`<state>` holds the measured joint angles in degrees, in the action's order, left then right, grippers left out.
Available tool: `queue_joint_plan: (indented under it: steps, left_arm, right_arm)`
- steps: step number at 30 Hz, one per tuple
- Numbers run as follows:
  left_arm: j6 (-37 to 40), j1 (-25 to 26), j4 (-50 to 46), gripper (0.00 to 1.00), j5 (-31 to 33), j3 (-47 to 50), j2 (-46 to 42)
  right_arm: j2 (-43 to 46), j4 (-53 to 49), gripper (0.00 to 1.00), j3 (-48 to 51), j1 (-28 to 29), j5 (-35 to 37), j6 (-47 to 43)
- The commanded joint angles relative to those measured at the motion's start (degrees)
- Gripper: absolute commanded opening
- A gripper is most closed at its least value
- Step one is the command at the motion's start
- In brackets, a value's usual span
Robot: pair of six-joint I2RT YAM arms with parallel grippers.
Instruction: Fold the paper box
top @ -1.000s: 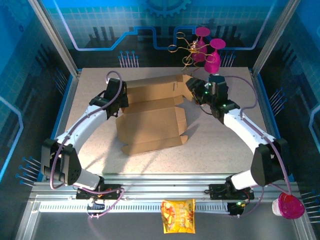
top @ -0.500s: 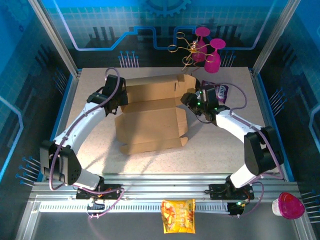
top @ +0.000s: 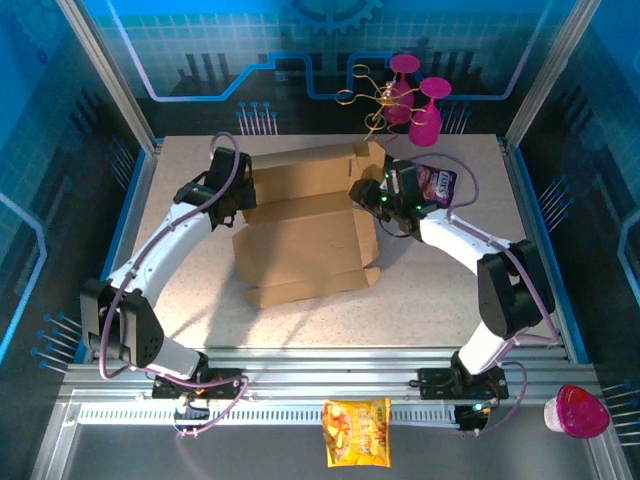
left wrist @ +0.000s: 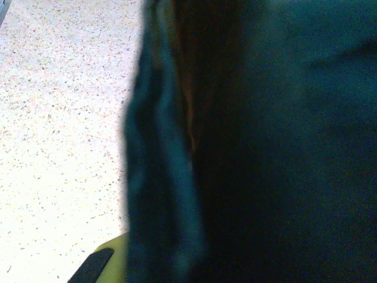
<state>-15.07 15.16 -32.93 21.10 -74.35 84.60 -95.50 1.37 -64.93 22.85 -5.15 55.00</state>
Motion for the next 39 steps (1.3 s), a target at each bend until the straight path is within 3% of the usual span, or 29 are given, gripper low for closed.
queue_joint_plan:
  steps: [1, 11, 18, 29, 35, 39]
  left_arm:
    - [-0.7, -0.3, -0.9, 0.0, -1.6, -2.5, 0.6]
    - [-2.2, -0.8, -0.7, 0.0, -3.3, -3.0, 0.7]
    - [-2.5, -1.0, -0.7, 0.0, -3.9, -3.0, 0.6]
    - [-2.4, -1.6, -0.9, 0.0, -4.2, -3.2, 0.6]
    - [-0.7, -3.1, -1.2, 0.0, -4.9, -3.3, 0.1]
    - [1.5, -4.0, -1.6, 0.0, -5.1, -3.8, -0.1]
  right_arm:
    - [-0.4, -1.3, 0.46, -2.2, 1.5, -0.5, -1.4]
    - [-3.8, -1.2, 0.46, -3.7, 2.9, -2.3, -1.6]
    - [-6.4, -2.0, 0.38, -5.5, 4.3, -3.0, -1.6]
    - [-6.4, -5.5, 0.46, -7.4, 5.8, -1.0, -3.9]
    - [0.5, -5.0, 0.54, -6.9, 3.4, -3.1, -6.1]
    - [7.2, -3.3, 0.6, -5.6, -0.3, -8.6, -9.7]
